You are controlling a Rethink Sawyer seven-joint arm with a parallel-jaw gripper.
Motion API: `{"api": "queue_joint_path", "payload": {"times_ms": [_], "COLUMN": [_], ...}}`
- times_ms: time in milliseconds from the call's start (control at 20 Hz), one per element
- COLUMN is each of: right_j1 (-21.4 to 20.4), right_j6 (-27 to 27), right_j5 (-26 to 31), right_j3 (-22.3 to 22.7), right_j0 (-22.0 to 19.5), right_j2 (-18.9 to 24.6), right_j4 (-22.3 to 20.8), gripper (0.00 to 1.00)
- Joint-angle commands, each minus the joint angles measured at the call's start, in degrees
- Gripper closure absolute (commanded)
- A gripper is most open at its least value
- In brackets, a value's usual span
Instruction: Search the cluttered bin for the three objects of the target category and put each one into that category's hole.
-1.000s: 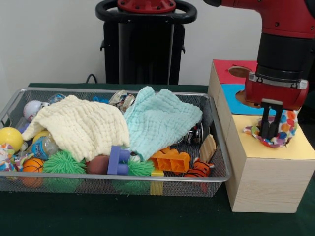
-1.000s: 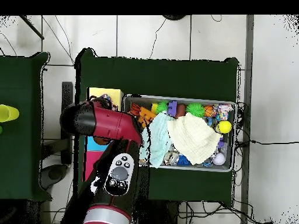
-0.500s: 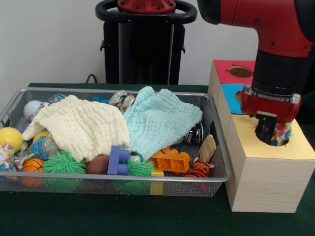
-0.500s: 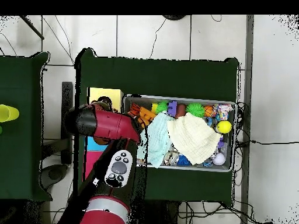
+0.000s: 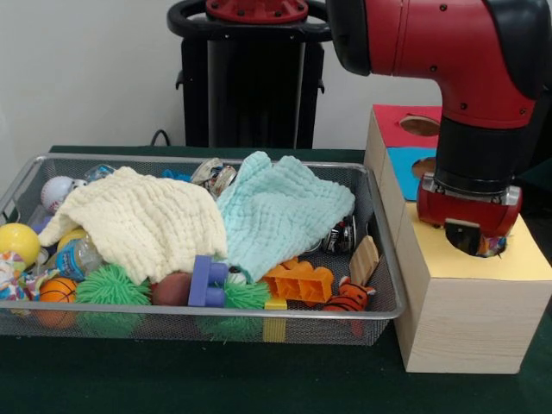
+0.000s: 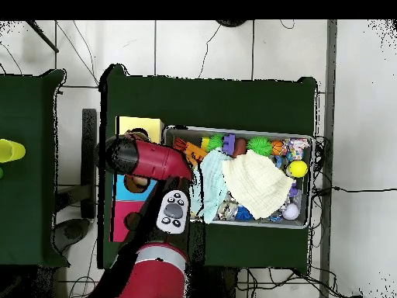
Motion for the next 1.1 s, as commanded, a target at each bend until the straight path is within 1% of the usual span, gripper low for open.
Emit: {"api": "queue_joint_path", "payload": {"times_ms": [50, 100, 250, 300, 350, 400, 450, 500, 650, 700, 800, 850, 1000, 1100], "right_j1": [9.5, 9.5, 8.0, 6.4, 5.4, 3.3, 2.0, -0.5, -5.9, -8.3, -11.2, -12.0, -13.4, -13.4], "right_j6": [3.0, 3.1, -0.1, -2.3, -2.8, -3.3, -3.4, -3.7, -1.8, -0.4, 1.1, 1.5, 1.8, 1.8], "right_j5": [6.9, 6.9, 5.8, 6.2, 6.4, 6.8, 6.4, 5.1, 4.8, 6.2, 8.6, 9.0, 6.8, 3.9], "right_j3": [5.3, 5.2, 6.3, 7.2, 7.7, 8.6, 9.3, 10.8, 12.2, 12.3, 11.9, 11.9, 12.6, 12.8], "right_j0": [-3.0, -3.1, -5.1, -6.3, -6.6, -6.9, -7.2, -7.8, -6.7, -5.4, -4.0, -3.8, -4.7, -5.7], "right_j2": [9.2, 9.3, 11.6, 13.0, 13.3, 13.5, 13.8, 14.7, 13.2, 11.5, 9.3, 8.9, 10.1, 11.5], "right_j4": [-2.7, -2.8, -4.0, -4.7, -5.1, -5.5, -5.9, -6.3, -7.5, -7.9, -8.6, -8.8, -9.1, -9.4], "gripper": [1.0, 1.0, 1.0, 1.0, 1.0, 1.0, 1.0, 1.0, 1.0, 1.0, 1.0, 1.0, 1.0, 1.0]}}
